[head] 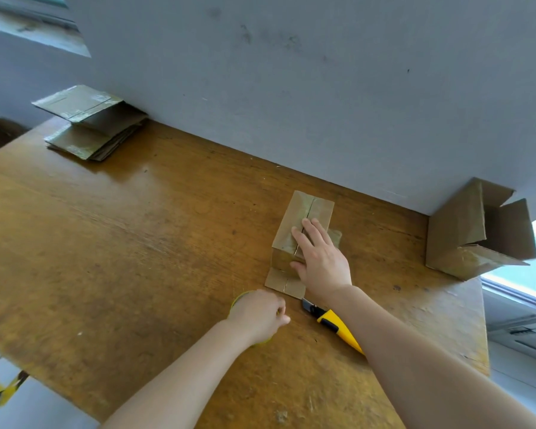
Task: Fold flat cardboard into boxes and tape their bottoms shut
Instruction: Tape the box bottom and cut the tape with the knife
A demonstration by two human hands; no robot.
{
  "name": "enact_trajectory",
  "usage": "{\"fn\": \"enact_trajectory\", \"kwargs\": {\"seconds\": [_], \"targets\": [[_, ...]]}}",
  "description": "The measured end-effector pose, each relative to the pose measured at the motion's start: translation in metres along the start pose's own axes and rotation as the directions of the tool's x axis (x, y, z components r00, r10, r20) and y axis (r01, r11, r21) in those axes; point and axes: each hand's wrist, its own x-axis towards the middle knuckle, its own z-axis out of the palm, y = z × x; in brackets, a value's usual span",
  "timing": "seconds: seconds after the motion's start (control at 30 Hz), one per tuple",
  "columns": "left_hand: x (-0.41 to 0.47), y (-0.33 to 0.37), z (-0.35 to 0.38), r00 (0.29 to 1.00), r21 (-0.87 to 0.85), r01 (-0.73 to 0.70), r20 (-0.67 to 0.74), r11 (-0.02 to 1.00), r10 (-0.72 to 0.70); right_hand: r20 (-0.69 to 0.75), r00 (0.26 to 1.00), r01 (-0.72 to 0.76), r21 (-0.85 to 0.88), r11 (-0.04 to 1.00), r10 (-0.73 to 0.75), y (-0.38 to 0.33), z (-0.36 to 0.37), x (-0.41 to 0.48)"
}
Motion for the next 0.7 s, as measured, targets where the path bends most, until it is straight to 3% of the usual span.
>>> {"fn": "enact_trajectory", "kwargs": {"seconds": [0.17, 0.23, 0.37, 0.47, 0.57, 0.63, 0.7], "targets": [[-0.005, -0.004, -0.007, 0.972, 0.346, -0.157, -0.109, 0.925, 0.206, 0.002, 1.000, -0.012, 0.022, 1.000, 0.012, -0.001, 0.001, -0.001], [-0.004, -0.008, -0.008, 0.956, 0.405, -0.155, -0.170, 0.901, 0.241, 0.006, 1.000, -0.016, 0.040, 0.999, 0.016, 0.000, 0.001, -0.001], [-0.001, -0.014, -0.016, 0.920, 0.281, -0.106, -0.336, 0.954, 0.201, 0.021, 1.000, -0.005, 0.070, 0.998, 0.003, 0.002, -0.001, -0.002], [0.005, -0.013, -0.027, 0.850, 0.198, -0.112, -0.488, 0.974, 0.197, 0.010, 1.000, 0.007, 0.106, 0.994, -0.008, 0.004, 0.000, -0.004], [0.017, -0.014, -0.035, 0.739, -0.063, -0.060, -0.674, 0.996, 0.002, -0.010, 1.000, 0.001, 0.147, 0.989, 0.001, 0.005, 0.002, -0.004], [0.030, -0.017, -0.039, 0.792, -0.189, -0.034, -0.604, 0.981, -0.089, -0.031, 0.999, 0.022, 0.153, 0.988, -0.017, 0.007, 0.003, -0.007], [0.043, -0.017, -0.041, 0.887, -0.177, -0.024, -0.458, 0.984, -0.061, -0.082, 0.997, 0.023, 0.181, 0.983, -0.008, 0.010, 0.007, -0.010]]}}
